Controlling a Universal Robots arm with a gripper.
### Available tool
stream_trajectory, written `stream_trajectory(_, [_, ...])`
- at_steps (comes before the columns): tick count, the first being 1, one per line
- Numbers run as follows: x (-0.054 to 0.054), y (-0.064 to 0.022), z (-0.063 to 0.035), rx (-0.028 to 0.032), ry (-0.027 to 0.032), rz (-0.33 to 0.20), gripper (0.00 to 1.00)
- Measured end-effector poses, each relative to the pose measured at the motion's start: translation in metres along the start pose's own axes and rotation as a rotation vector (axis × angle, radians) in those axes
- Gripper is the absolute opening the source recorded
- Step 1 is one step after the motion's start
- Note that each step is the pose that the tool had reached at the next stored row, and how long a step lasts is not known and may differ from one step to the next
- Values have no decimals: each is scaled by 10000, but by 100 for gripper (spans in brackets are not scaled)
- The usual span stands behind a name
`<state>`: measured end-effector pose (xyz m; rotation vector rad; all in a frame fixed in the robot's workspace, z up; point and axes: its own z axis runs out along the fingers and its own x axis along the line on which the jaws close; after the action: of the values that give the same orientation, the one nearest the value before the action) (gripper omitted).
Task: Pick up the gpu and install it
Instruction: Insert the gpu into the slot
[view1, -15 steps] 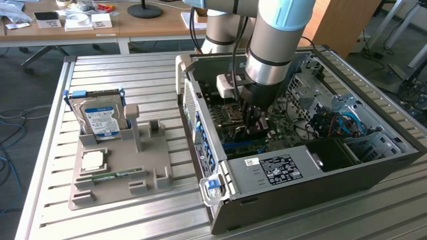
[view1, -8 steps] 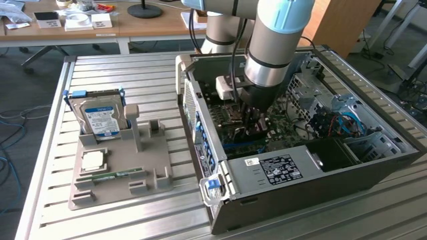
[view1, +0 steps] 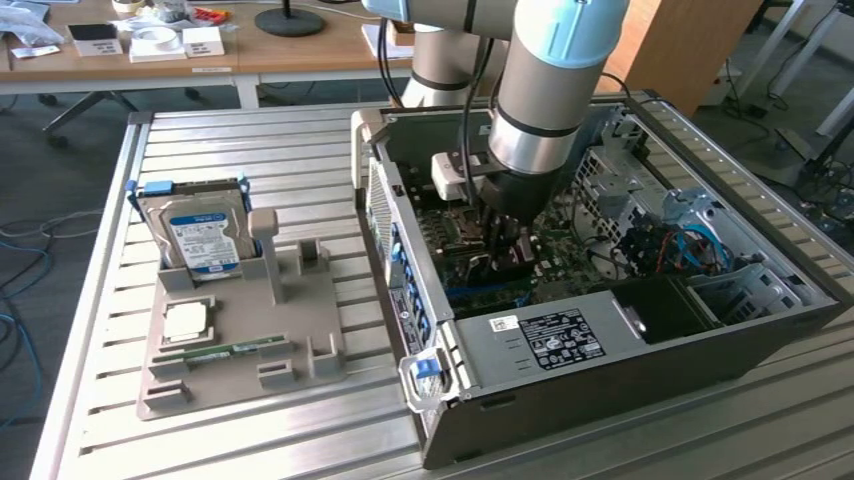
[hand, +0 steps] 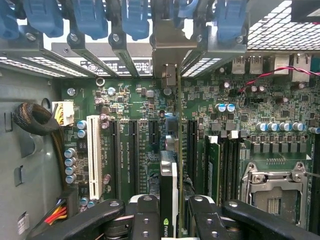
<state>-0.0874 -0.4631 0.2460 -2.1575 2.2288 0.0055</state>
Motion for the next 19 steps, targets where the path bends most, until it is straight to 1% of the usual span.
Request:
stream_trajectory(10, [0, 1, 27, -1, -12, 0, 27])
stream_trajectory(13, [0, 2, 31, -1, -27, 1, 27])
stream_trajectory(19, [1, 2, 51, -3, -23, 1, 27])
